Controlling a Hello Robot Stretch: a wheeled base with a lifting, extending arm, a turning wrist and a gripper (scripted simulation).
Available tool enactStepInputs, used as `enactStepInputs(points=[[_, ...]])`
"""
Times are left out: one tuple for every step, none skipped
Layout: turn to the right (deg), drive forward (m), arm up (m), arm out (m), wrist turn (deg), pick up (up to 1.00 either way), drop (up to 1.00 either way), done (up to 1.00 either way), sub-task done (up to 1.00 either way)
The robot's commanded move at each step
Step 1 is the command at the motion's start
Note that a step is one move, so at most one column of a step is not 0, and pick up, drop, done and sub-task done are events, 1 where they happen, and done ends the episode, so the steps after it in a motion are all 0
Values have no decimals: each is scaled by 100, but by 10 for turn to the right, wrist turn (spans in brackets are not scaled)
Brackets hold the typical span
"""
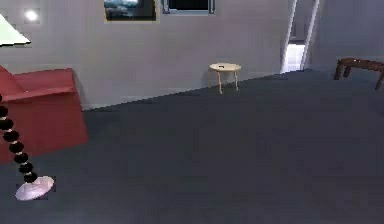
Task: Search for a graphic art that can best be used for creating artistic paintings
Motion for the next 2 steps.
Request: enactStepInputs(points=[[270, 0, 0, 0, 0, 0, 0, 0, 0], [0, 100, 0, 0, 0, 0, 0, 0, 0]])
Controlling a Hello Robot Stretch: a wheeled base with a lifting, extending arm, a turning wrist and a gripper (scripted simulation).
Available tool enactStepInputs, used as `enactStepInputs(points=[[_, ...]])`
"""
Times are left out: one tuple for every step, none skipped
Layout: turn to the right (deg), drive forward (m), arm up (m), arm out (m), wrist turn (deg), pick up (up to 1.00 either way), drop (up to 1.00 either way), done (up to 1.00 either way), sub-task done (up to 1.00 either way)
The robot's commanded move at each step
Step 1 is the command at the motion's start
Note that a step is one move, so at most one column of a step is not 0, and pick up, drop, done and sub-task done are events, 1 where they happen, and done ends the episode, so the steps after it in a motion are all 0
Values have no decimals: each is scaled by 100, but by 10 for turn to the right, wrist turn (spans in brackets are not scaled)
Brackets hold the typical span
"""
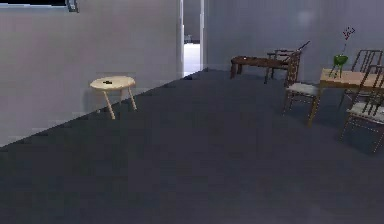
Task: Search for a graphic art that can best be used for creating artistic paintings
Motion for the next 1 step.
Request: enactStepInputs(points=[[30, 0, 0, 0, 0, 0, 0, 0, 0]])
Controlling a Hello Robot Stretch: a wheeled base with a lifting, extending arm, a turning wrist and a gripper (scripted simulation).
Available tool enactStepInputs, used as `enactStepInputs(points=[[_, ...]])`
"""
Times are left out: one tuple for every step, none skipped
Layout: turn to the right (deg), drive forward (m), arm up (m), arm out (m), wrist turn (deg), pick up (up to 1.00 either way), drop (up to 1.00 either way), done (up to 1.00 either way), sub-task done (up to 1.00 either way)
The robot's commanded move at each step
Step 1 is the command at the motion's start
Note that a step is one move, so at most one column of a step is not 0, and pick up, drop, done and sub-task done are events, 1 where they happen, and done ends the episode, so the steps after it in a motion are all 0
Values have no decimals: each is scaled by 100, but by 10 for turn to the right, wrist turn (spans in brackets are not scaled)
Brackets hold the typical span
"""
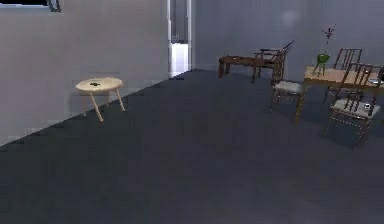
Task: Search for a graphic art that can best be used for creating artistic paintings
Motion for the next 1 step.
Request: enactStepInputs(points=[[0, 100, 0, 0, 0, 0, 0, 0, 0]])
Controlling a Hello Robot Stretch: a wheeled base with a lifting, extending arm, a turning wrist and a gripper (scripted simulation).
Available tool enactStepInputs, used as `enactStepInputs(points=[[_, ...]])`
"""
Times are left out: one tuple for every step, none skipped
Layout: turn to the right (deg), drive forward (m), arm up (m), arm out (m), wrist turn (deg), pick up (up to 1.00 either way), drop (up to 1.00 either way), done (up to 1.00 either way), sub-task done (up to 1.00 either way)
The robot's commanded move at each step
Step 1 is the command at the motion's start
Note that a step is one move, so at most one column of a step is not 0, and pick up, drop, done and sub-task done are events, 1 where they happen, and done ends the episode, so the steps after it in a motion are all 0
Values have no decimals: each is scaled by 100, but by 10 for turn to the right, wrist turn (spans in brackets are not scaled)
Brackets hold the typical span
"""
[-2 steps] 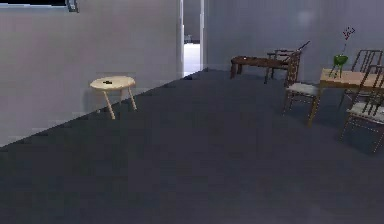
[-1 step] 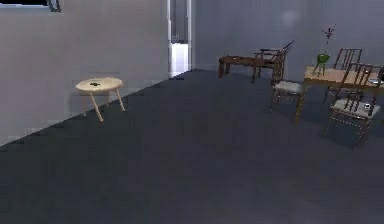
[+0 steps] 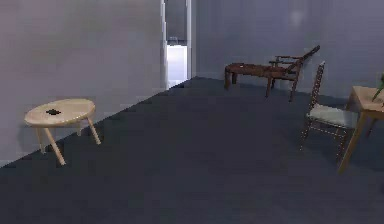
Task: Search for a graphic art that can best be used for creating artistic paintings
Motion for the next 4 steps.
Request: enactStepInputs(points=[[0, 100, 0, 0, 0, 0, 0, 0, 0], [0, 100, 0, 0, 0, 0, 0, 0, 0], [0, 100, 0, 0, 0, 0, 0, 0, 0], [0, 100, 0, 0, 0, 0, 0, 0, 0]])
